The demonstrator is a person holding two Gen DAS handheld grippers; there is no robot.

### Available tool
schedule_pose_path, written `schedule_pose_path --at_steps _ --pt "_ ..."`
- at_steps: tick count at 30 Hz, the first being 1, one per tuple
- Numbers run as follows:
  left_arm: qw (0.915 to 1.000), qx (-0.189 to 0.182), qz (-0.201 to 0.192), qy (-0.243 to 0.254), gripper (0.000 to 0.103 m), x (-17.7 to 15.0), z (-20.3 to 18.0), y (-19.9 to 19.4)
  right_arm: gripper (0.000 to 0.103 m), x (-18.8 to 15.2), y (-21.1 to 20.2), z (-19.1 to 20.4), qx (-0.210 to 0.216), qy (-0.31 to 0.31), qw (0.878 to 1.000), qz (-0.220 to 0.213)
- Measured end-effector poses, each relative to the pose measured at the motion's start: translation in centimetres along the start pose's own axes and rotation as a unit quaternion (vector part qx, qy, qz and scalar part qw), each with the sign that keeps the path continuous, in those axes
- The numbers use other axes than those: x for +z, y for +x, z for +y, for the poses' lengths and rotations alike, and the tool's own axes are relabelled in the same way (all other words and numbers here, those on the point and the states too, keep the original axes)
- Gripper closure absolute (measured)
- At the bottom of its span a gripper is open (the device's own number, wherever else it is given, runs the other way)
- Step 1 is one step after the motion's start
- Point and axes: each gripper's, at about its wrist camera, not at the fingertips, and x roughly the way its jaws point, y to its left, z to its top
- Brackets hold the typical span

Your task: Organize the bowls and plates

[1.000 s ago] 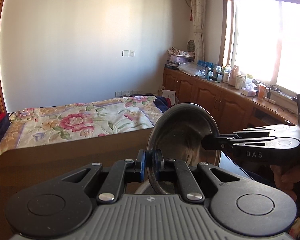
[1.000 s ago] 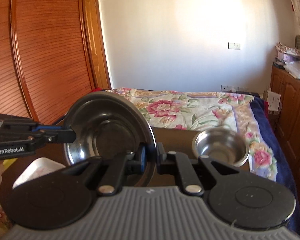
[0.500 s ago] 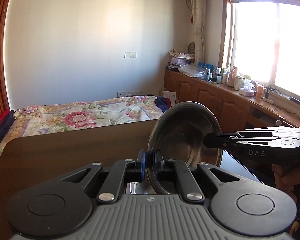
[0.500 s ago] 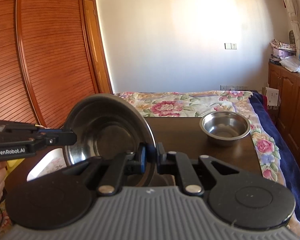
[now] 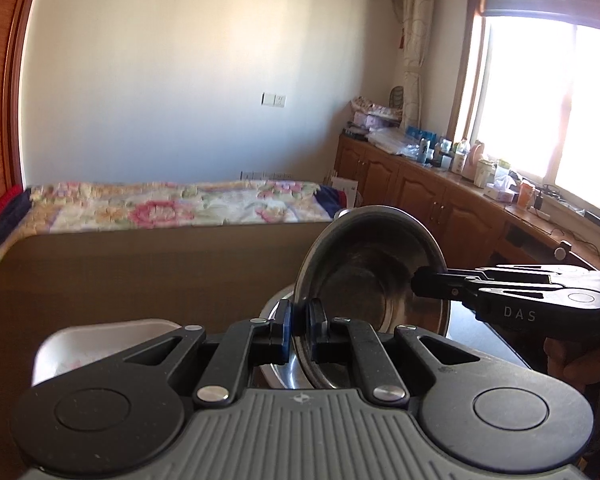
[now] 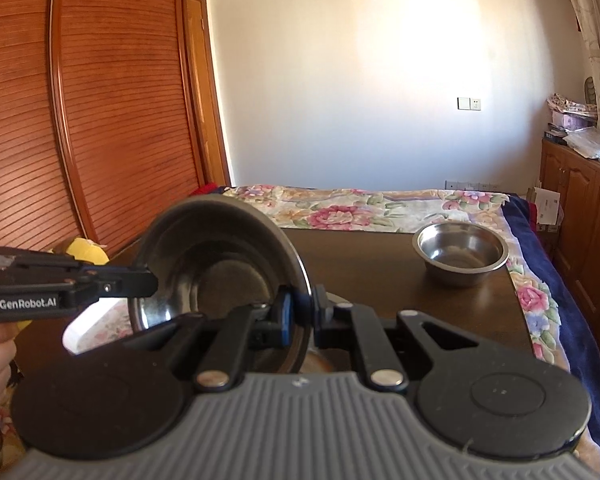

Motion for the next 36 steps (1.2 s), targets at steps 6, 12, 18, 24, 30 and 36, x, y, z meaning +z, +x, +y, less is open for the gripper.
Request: schedule_pose_path --at_steps 6,12,18,24,30,36 --pt "0.9997 0.006 0.017 -0.014 0.093 -1.1 0.6 1.4 0.091 -1.2 1.1 -0.4 -0.003 0.015 1.0 0.012" --pt "0.9996 0.01 0.024 -0.014 0.093 -1.4 0.7 2.2 0.091 -2.1 2.0 -0.5 -0.007 0.019 1.0 0.022" --pt "0.9992 0.012 0.035 -0.013 0.093 -1.7 0.5 3.0 0.09 -2.4 2.6 -0.7 -0.012 0.025 0.999 0.027" --pt "0.9991 0.014 0.039 -0.01 0.093 -2.0 0.4 3.6 0.089 -2.9 2.8 -0.4 -0.03 0.014 0.999 0.031" --pt "0.9989 0.028 0.039 -0.002 0.093 -2.0 0.1 4.1 0.089 -3.2 3.1 0.4 -0.054 -0.015 0.998 0.036" --pt "0.9988 0.03 0.038 -0.005 0.092 -2.1 0.1 4.0 0.088 -3.1 3.3 0.9 -0.067 -0.043 0.996 0.044"
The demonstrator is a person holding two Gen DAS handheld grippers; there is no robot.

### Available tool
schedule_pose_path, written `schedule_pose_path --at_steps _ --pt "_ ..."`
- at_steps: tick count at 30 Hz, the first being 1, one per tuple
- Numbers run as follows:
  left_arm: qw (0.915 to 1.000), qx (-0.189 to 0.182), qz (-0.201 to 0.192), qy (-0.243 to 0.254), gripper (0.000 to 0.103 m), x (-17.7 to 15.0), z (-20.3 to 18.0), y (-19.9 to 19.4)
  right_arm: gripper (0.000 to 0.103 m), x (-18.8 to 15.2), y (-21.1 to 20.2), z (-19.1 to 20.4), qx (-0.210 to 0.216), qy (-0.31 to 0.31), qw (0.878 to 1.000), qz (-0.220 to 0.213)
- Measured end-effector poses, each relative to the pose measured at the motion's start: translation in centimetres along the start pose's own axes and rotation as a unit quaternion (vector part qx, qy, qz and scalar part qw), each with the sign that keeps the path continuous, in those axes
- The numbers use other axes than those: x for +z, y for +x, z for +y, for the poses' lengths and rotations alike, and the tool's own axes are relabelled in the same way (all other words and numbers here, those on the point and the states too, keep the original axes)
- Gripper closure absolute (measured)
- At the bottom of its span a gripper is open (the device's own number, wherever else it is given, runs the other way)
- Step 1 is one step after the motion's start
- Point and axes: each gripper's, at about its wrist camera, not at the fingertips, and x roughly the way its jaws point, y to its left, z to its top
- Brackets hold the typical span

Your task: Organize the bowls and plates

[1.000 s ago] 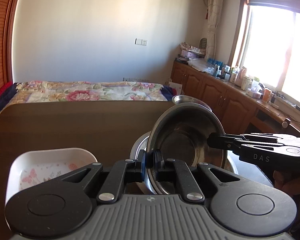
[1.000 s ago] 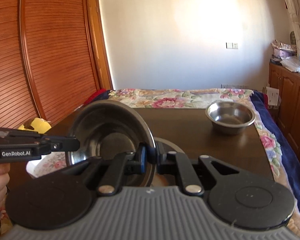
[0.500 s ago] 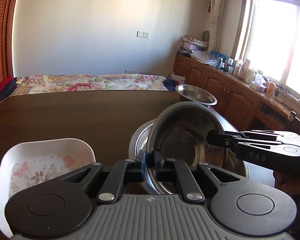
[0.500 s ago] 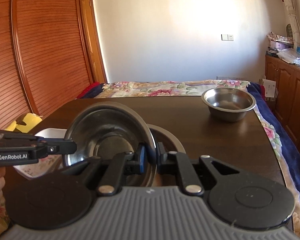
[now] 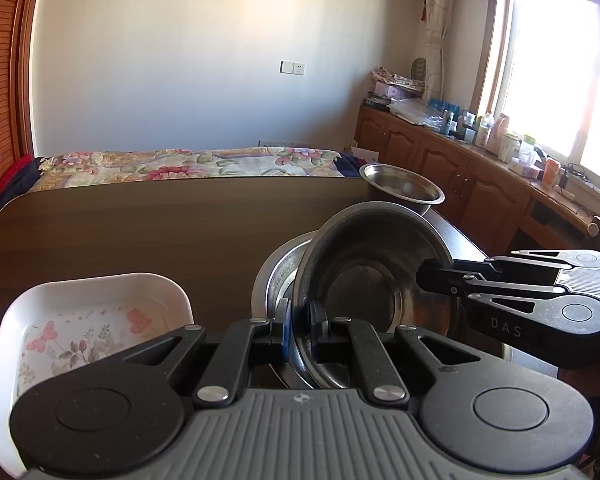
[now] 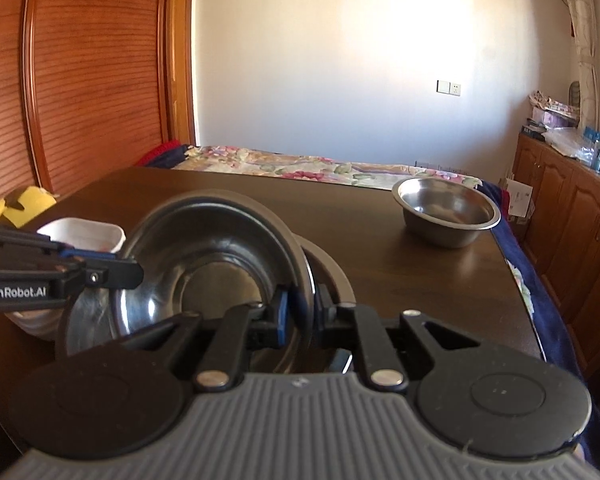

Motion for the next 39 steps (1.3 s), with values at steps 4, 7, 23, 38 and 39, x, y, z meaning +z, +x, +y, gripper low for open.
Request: schedule_pose_path --at_steps 4,7,23,38,39 --pt "1.0 0.004 -0.007 -0.006 0.093 -0.1 0.2 -0.5 0.088 0.4 0.0 0.3 -0.005 -0.014 1.0 0.006" --pt "0.9998 0.009 -0.015 -0.01 0.093 0.2 0.4 -0.8 0.09 0.6 0.1 0.0 -0.001 -0.018 1.0 0.016" --pt "0.9994 0.021 -0.027 0.003 0.093 0.0 0.2 -1.4 0.091 0.8 0.1 0.2 -0.007 -0.02 1.0 0.009" --pt "0.9984 0.036 -0.037 0.023 0.093 0.5 -0.3 -1.2 0.091 0.1 -0.6 -3.0 -0.023 0.052 0.997 -0.059" --pt "0.9983 0.035 -0.038 0.025 0.093 0.5 -0.3 -1.1 0.09 0.0 -0.6 -3.3 -0.023 0.054 0.996 -0.061"
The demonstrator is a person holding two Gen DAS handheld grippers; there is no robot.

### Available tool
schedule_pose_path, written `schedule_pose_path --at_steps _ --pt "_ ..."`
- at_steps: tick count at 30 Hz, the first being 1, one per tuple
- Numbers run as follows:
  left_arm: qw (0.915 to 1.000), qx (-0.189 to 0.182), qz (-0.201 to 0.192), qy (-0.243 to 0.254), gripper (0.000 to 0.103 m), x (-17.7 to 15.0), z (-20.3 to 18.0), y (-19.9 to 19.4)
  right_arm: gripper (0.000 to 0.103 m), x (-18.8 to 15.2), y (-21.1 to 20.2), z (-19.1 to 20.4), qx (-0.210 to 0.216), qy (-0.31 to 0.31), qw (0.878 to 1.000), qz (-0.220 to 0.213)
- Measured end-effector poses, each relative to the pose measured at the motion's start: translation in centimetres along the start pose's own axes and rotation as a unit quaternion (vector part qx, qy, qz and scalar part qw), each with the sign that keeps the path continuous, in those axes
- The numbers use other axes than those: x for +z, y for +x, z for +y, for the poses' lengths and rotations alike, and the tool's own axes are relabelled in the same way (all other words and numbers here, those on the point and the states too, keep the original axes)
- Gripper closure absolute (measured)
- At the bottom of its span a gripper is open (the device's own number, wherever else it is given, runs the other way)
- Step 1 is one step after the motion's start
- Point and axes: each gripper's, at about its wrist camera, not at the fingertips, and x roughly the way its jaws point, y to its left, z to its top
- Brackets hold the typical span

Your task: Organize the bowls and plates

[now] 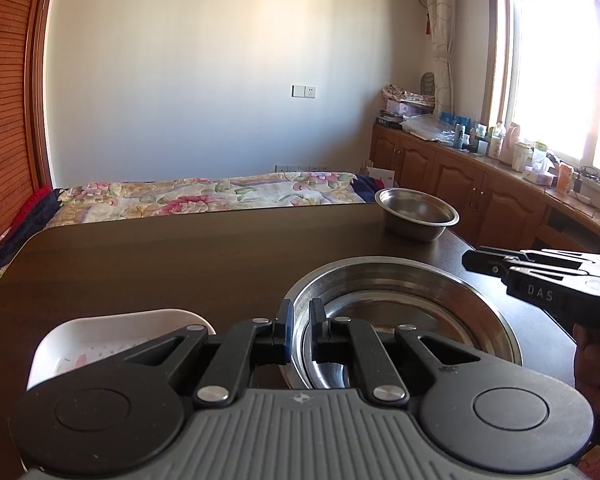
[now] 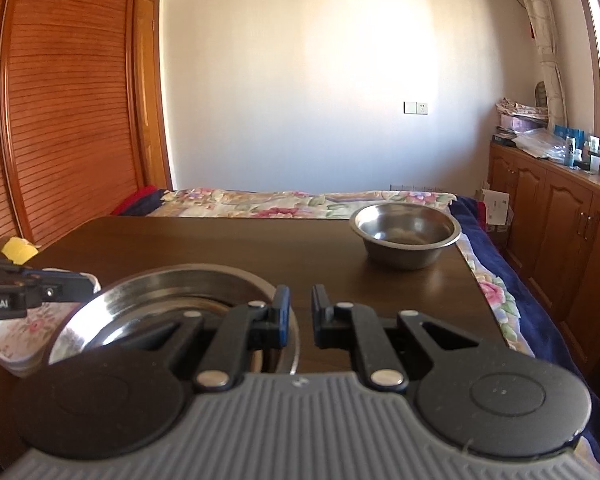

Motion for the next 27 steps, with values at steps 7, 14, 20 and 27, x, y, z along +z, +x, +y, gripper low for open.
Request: schedule_pose_path --at_steps 7,14,20,27 --pt "0.9999 0.002 0.004 0.01 0.093 0.4 -0.1 1.0 0.09 0.1 0.6 -1.7 -0.008 0.005 1.0 -0.016" --pt "0.9998 0.003 0.001 0.022 0.088 1.3 -0.5 1.4 0.09 0.3 0.9 -2.9 -0.015 0.0 1.0 -0.018" --pt "0.9994 -0.006 -0.003 0.033 0.071 2.9 -1.1 1.8 0.09 0.9 0.9 -3.6 -0.017 -0.017 1.0 -0.013" --pt "0.9987 -0.013 -0.006 0.048 0.048 4.8 -1.5 2.9 0.088 2.3 0.9 -4.9 -0.018 -0.032 0.999 -0.016"
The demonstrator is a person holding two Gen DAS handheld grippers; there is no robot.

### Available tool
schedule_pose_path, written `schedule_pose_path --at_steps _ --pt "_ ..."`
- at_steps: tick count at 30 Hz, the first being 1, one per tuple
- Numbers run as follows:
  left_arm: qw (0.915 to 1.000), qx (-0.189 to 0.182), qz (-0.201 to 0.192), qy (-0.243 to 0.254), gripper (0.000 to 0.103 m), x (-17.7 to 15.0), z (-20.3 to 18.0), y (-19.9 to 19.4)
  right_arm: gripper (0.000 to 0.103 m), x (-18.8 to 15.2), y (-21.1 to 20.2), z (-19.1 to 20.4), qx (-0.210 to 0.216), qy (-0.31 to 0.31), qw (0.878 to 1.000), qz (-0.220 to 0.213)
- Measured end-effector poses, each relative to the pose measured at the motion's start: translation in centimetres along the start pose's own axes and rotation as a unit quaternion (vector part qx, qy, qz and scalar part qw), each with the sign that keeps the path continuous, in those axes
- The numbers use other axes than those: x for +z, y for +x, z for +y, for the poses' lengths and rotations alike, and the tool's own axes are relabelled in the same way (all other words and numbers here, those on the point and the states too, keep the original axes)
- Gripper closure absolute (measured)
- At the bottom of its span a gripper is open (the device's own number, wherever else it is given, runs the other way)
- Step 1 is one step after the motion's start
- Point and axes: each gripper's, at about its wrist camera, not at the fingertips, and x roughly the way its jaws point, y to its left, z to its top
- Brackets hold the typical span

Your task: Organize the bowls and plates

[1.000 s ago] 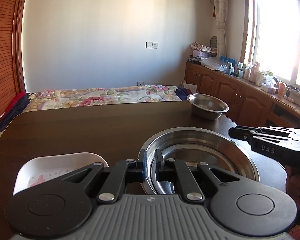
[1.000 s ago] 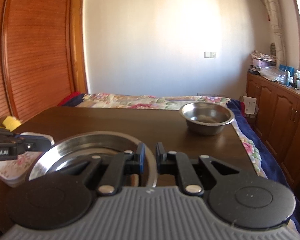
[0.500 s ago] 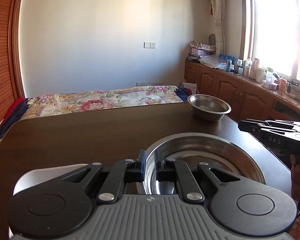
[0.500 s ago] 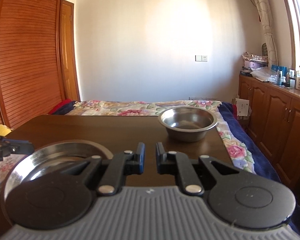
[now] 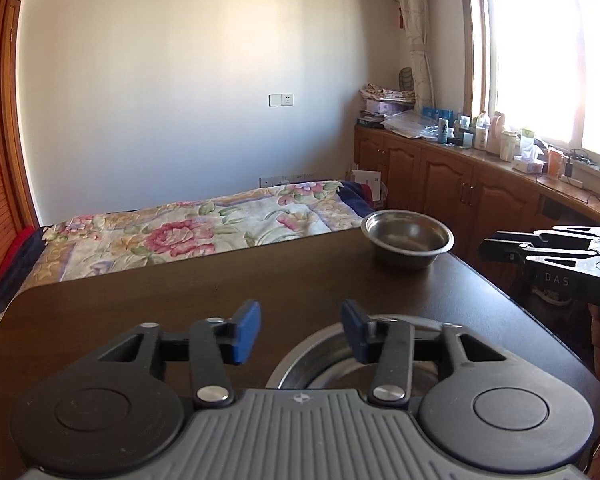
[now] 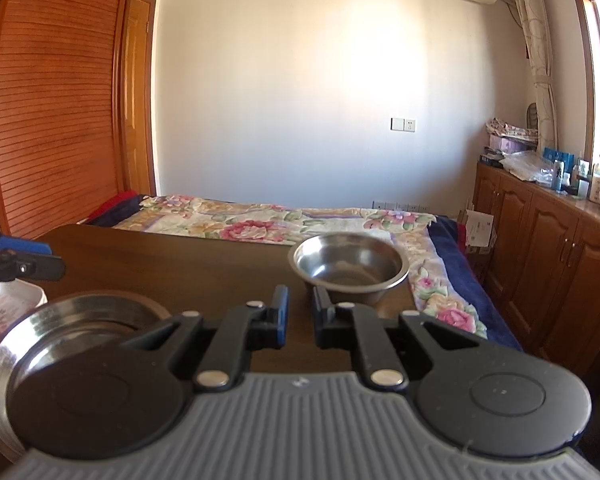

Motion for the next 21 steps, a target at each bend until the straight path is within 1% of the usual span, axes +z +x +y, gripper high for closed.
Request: schedule_pose_path --at_steps 2,3,4,5,6,8,11,13,16,19,21 --pt "1.0 -0.001 -0.003 0.002 0.037 0.5 -0.2 0.3 0.085 0.4 0.1 -0.3 -0.001 -0.004 1.0 -0.001" --pt "1.0 0.0 -0.003 0.005 0.035 0.7 -0.2 0.5 0.08 0.6 0.2 -0.5 0.0 -0.006 1.0 -0.002" --pt "0.9999 0.001 -0.005 0.01 0.03 1.0 -0.4 0.7 0.066 0.8 0.1 -0.6 -0.001 -0.006 1.0 -0.003" --pt "0.9999 0.001 -0.006 0.014 0.025 1.2 -0.5 0.9 0.057 1.0 0.1 -0.8 -0.002 -0.007 1.0 -0.006" --pt "0.9998 0.0 -0.009 0.017 0.022 1.4 -0.7 1.1 0.056 1.2 0.2 -0.9 -0.001 -0.01 1.0 -0.009" --pt "0.9997 -0.003 -0.016 0.018 0.012 2.1 -0.9 1.5 0.055 1.6 0.3 -1.3 -0.002 -0.015 1.0 -0.011" --pt "0.9993 -0.01 -0.023 0.029 0.009 3.1 -1.6 2.3 0.051 2.1 1.1 -1.9 -0.004 -0.021 1.0 -0.009" --pt "0.9989 -0.012 -0.025 0.037 0.007 3.7 -2.0 2.7 0.051 2.5 1.6 -2.3 -0.006 -0.023 1.0 -0.007" --pt "0.9984 -0.02 -0.025 0.046 0.006 4.6 -2.6 3.6 0.048 2.7 2.0 -2.7 -0.01 -0.028 1.0 -0.008" --pt "0.9983 -0.032 -0.019 0.045 0.006 5.5 -3.1 4.6 0.037 2.8 2.7 -3.3 -0.013 -0.027 1.0 -0.007" --pt "0.9982 -0.044 -0.012 0.039 0.006 6.0 -3.4 5.3 0.037 2.8 3.2 -3.8 -0.013 -0.023 1.0 -0.002"
